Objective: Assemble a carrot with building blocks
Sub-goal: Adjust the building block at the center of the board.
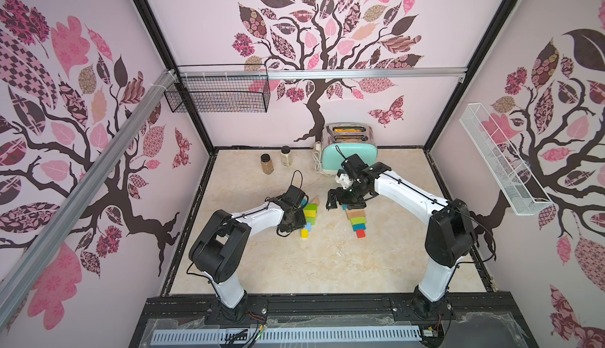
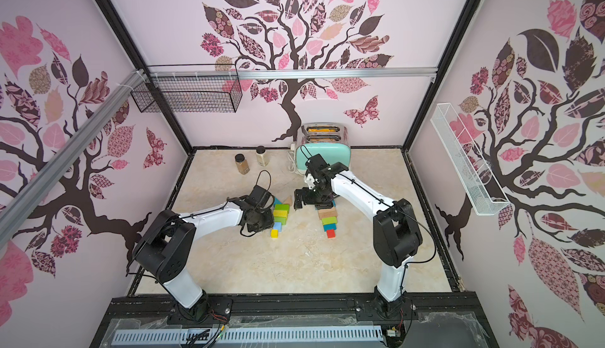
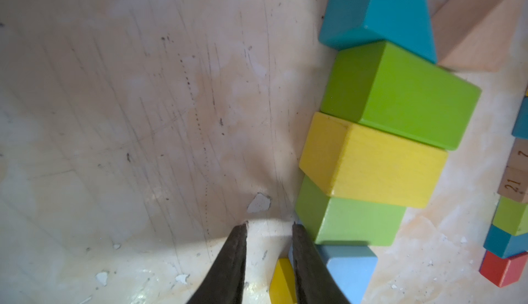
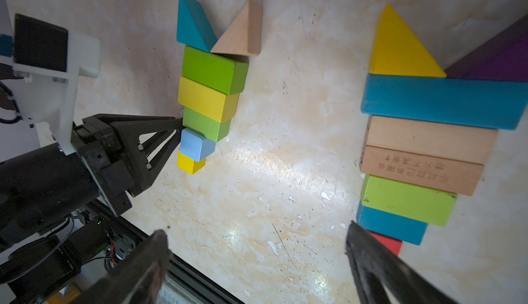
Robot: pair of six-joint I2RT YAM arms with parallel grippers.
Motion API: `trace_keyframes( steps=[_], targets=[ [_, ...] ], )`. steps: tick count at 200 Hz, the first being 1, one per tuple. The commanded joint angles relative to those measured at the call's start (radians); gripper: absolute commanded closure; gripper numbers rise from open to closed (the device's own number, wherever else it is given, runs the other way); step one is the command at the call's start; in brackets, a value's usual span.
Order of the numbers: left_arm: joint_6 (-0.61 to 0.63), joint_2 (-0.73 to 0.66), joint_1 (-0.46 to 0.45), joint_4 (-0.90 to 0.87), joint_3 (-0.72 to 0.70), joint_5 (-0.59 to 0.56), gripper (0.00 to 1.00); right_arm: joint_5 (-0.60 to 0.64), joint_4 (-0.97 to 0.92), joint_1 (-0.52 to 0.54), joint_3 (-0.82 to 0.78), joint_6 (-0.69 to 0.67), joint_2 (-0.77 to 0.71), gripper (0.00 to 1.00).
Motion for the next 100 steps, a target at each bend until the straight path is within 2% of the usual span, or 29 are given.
trace_keyframes(
  steps=[1, 61, 100],
  targets=[
    [-0.002, -0.032, -0.002, -0.032, 0.004, -0.039, 0.67, -0.003, 0.009, 0.007, -0.005, 0.002, -0.018, 0.01],
    [-0.016, -0.101, -0.004, -0.048, -0.07, -0.024, 0.66, -0.006, 0.012, 0.007, -0.011, 0.001, -0.021, 0.01],
    [0.0, -0.09, -0.005, -0.045, -0.081, 0.005, 0.67, -0.011, 0.013, 0.011, -0.007, 0.004, -0.016, 0.01]
  ],
)
